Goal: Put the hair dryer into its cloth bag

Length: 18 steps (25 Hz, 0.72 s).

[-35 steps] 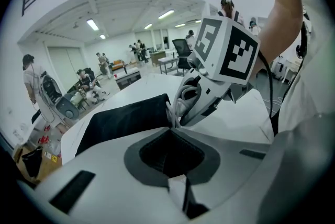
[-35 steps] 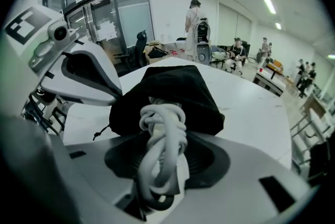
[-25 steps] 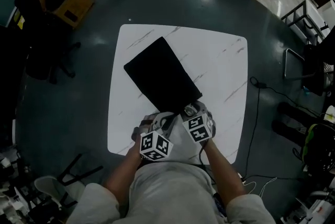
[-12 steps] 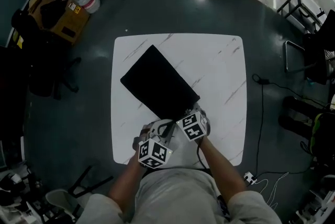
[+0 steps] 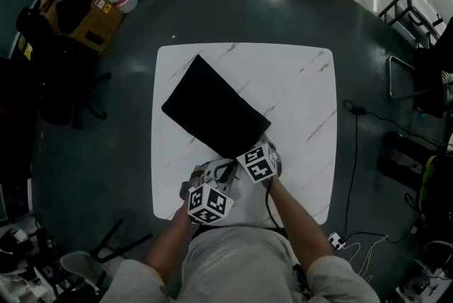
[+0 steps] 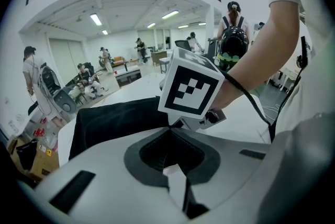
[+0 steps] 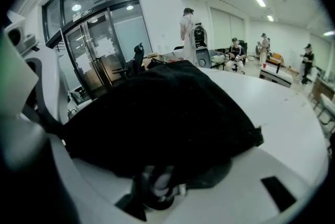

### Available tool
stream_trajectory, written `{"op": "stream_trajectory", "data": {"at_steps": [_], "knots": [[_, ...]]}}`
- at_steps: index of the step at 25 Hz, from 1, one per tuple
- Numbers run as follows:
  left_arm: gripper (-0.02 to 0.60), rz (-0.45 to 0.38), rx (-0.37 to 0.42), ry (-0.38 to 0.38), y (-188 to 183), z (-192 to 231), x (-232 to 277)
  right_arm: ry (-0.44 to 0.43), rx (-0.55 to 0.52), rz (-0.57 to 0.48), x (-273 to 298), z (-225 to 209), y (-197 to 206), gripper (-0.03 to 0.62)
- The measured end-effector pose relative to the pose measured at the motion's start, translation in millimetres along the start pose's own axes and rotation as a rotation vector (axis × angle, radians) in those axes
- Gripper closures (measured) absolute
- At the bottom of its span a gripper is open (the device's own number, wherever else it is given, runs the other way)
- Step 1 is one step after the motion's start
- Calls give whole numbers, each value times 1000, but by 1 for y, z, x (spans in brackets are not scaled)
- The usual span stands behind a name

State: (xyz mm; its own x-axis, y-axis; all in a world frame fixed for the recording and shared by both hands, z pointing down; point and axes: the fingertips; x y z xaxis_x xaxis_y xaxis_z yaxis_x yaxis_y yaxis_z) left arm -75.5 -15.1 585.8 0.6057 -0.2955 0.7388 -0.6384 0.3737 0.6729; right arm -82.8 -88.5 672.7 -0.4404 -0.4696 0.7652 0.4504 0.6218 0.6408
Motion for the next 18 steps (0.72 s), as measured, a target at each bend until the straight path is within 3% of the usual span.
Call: {"op": "stream_trajectory", "data": {"at_steps": [5,10,14,18], "knots": [[571,0,-39,-18,9,-1,10,-34,8,-7,2,-2,7,350],[571,-16,-95,-42,9,0,16,-69,-44,-14,-38,-10,18,310],[571,-17,-116,-58,11,2,16,24,-197,-85,-79,-40,29,309],[571,-9,-131,-112,7,-2,23,84,-314,-124,-81,-90,24,309]]}}
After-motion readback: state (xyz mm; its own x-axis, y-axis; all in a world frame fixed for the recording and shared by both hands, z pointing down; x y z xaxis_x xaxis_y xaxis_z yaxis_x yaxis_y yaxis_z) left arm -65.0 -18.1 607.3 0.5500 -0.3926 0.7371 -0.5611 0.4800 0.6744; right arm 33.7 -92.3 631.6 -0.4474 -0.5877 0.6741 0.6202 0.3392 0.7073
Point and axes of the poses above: the fingertips, and each gripper's own axes: x forward along the fingers, z to its left, y out of its underside, and after that the axes turned 9 degrees about y, right-handed
